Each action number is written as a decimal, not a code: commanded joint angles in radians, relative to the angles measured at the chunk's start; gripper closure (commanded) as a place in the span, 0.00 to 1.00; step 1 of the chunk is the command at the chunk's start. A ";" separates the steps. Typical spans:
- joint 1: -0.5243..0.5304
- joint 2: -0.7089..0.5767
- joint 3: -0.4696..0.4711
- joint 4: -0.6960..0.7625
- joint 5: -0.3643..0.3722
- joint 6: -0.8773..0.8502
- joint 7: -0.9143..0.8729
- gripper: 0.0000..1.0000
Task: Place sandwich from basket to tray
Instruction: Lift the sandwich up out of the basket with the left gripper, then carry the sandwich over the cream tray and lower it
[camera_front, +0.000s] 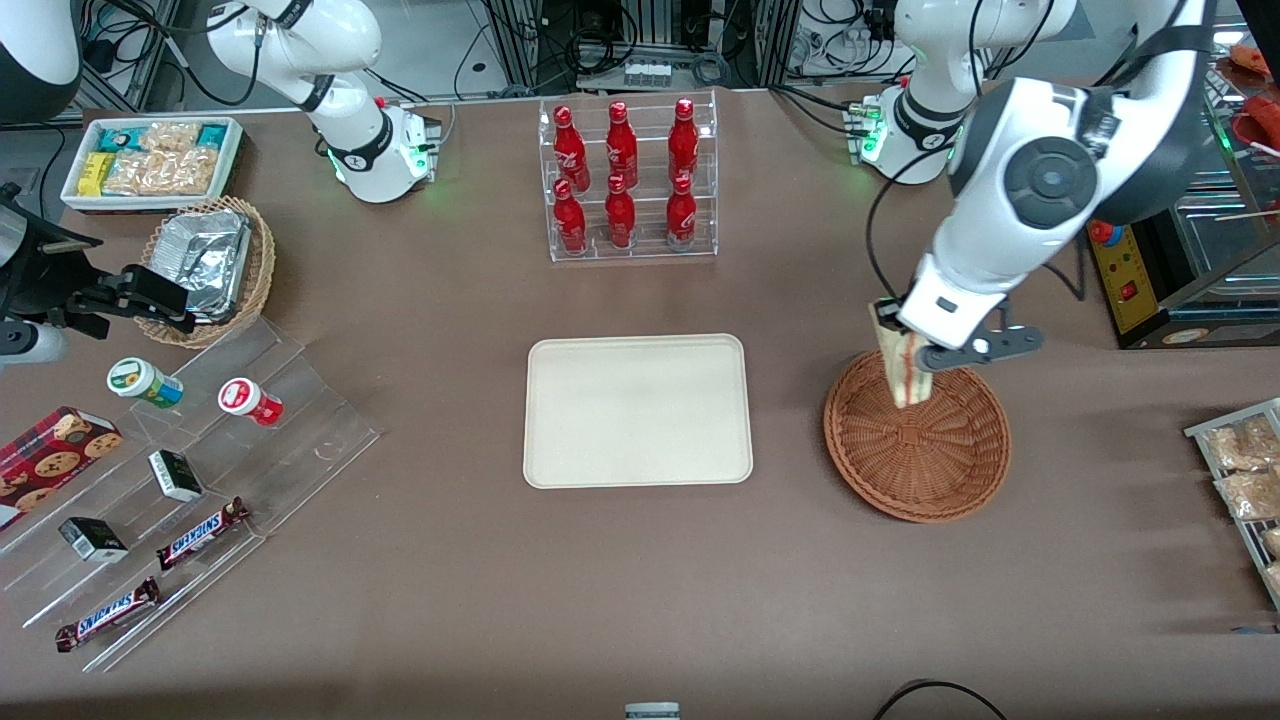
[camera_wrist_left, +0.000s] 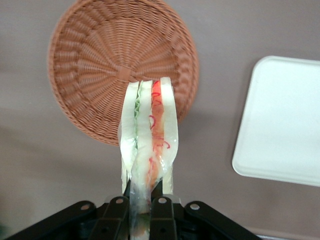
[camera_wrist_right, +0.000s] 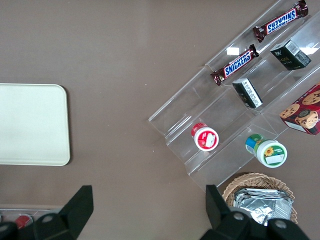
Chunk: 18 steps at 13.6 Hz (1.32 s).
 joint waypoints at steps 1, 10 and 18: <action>0.005 0.027 -0.086 0.018 0.003 0.030 0.027 1.00; -0.029 0.176 -0.247 -0.008 -0.053 0.290 -0.005 1.00; -0.097 0.306 -0.279 0.031 0.131 0.358 -0.247 1.00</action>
